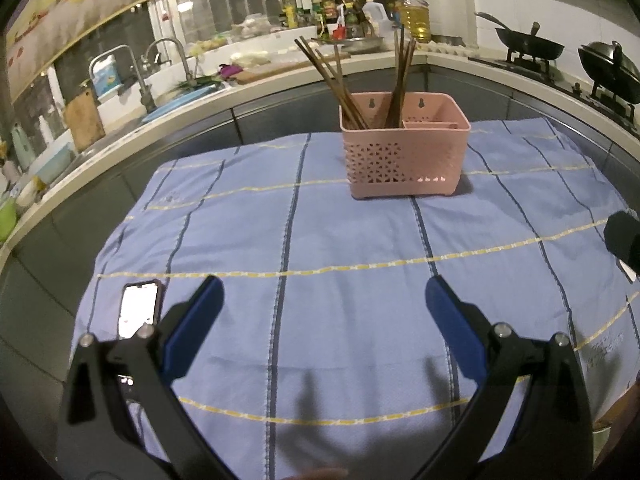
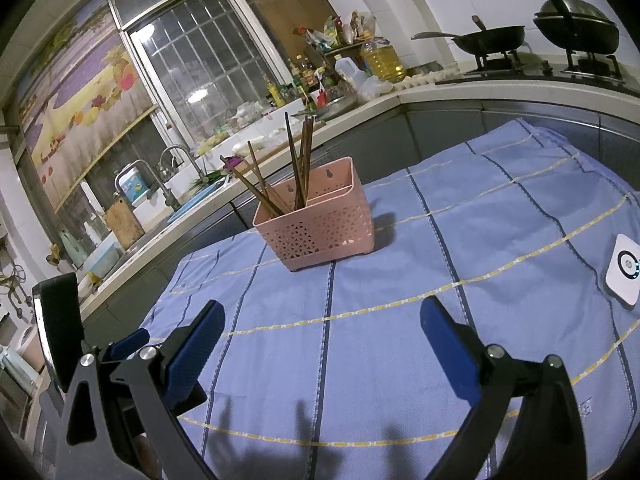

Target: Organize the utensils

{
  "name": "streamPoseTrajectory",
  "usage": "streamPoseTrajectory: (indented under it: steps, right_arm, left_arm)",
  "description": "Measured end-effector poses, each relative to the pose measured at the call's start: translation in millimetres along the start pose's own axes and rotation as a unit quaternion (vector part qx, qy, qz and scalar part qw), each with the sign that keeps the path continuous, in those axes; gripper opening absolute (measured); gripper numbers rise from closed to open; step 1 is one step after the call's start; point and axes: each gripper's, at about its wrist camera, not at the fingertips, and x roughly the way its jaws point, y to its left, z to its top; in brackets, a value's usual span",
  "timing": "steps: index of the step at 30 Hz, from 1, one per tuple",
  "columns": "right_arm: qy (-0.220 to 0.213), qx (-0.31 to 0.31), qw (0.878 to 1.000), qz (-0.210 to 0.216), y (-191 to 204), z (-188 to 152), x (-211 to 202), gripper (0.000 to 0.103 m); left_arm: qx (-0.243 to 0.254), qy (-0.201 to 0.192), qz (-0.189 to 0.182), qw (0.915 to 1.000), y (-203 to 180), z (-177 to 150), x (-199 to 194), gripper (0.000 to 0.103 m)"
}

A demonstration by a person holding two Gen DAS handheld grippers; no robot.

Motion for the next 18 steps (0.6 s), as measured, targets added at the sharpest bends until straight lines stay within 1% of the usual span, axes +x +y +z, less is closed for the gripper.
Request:
streamPoseTrajectory:
  steps: [14,18]
  right_arm:
    - [0.003,-0.013,1.0,0.012,15.9,-4.4,-6.4,0.097]
    - [0.005,-0.016,1.0,0.014,19.5,-3.7,-7.4,0.097]
  left_arm:
    - [-0.022,-0.012,0.001,0.9997,13.8,1.5,-9.5,0.097]
    - [-0.024,-0.02,0.008,0.9995,16.5,2.1,-13.0,0.097]
